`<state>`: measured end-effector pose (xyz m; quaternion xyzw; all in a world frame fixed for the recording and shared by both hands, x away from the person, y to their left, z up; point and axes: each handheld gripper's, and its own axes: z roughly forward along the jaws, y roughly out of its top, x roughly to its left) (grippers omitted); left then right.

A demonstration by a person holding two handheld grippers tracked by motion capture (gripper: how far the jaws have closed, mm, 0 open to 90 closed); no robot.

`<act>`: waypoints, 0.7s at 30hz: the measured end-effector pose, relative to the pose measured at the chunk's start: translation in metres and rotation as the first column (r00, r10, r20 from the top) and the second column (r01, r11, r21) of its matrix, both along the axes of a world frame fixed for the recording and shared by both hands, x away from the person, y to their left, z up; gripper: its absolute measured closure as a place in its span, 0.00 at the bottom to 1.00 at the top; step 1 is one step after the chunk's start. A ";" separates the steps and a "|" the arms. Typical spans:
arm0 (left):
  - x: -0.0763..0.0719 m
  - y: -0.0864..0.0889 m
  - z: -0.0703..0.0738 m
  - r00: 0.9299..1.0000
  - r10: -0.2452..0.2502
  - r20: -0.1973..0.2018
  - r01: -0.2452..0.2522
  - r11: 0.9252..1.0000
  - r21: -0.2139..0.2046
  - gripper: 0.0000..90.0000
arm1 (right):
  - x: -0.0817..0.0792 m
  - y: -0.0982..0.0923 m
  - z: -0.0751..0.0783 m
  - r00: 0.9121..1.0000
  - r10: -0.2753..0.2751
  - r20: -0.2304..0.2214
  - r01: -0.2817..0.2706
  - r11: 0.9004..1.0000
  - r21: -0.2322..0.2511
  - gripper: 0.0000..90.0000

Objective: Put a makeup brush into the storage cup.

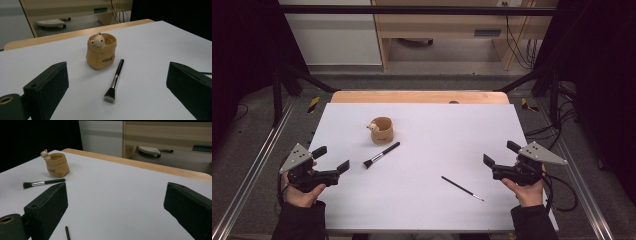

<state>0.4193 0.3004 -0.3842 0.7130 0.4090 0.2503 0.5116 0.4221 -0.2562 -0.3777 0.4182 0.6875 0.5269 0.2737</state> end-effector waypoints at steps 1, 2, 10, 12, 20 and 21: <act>0.000 0.000 0.000 1.000 0.000 0.000 0.000 1.000 -0.001 0.04 | 0.000 0.000 0.000 1.000 0.000 -0.002 0.000 1.000 0.002 0.06; 0.000 0.000 0.000 1.000 0.000 0.000 0.000 1.000 0.001 0.04 | 0.000 0.001 0.000 1.000 0.000 -0.002 0.000 1.000 0.001 0.06; 0.001 0.001 -0.003 1.000 0.005 -0.013 -0.005 1.000 0.006 0.04 | 0.000 0.000 0.000 1.000 0.001 -0.012 -0.001 1.000 0.001 0.08; 0.002 0.001 -0.003 1.000 0.005 -0.013 -0.005 1.000 0.009 0.04 | 0.001 0.002 -0.001 1.000 0.006 -0.020 -0.006 1.000 -0.011 0.08; 0.003 0.001 -0.005 1.000 0.002 -0.018 -0.001 1.000 0.017 0.04 | 0.003 0.014 -0.005 0.998 0.041 -0.054 -0.043 0.998 -0.040 0.09; 0.003 0.001 -0.006 1.000 0.002 -0.019 -0.001 1.000 0.017 0.04 | 0.003 0.017 -0.005 0.997 0.046 -0.064 -0.049 0.998 -0.047 0.10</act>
